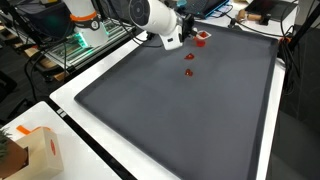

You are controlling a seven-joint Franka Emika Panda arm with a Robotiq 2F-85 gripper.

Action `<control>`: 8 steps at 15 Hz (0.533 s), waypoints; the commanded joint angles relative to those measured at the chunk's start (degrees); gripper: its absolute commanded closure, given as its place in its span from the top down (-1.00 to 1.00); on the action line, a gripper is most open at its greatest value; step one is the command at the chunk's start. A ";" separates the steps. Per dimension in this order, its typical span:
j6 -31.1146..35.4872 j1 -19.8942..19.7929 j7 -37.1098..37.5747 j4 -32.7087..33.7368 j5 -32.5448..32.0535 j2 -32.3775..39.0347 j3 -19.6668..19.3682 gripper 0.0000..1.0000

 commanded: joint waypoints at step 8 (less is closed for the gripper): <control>-6.12 -1.34 -4.24 1.64 2.85 3.05 -0.88 -0.88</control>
